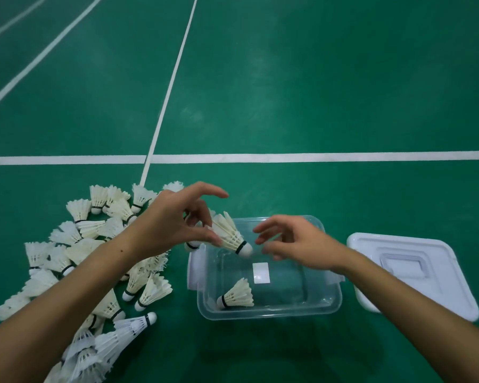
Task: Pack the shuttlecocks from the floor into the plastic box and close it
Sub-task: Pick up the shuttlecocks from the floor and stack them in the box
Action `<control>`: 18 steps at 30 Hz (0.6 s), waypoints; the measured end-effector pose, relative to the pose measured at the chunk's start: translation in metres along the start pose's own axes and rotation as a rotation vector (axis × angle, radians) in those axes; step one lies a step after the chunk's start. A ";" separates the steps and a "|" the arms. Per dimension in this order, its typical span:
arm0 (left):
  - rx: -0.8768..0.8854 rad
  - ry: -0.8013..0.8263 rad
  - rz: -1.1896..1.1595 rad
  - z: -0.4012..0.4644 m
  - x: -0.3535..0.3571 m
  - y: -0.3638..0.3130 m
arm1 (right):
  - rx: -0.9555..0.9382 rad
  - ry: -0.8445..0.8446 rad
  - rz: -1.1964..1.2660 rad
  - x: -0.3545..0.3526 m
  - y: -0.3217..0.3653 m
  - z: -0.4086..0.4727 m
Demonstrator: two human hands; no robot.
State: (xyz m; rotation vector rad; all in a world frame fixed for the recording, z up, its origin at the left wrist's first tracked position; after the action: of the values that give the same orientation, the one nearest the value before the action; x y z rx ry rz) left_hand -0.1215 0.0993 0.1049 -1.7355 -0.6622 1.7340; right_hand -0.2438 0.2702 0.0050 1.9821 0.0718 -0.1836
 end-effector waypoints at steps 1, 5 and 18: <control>0.011 0.032 -0.004 0.005 0.002 -0.004 | -0.066 0.000 0.031 -0.009 0.019 -0.005; 0.032 0.142 0.033 0.026 0.015 -0.015 | -0.205 0.123 -0.019 -0.012 0.071 -0.006; 0.075 -0.001 0.091 0.038 0.015 -0.027 | -0.213 0.031 -0.112 -0.018 0.054 0.001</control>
State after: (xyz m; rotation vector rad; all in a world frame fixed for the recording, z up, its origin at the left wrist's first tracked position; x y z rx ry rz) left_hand -0.1573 0.1312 0.1140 -1.7373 -0.5192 1.7970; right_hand -0.2539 0.2473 0.0564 1.7694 0.2148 -0.2090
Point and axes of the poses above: each hand's wrist, its own z-axis towards the middle knuckle, its own x-axis out of the palm, y = z × x, the point moved 9 cm from there along z, towards the middle knuckle, and after that the axes turned 14 degrees about y, right-handed, at the moved point
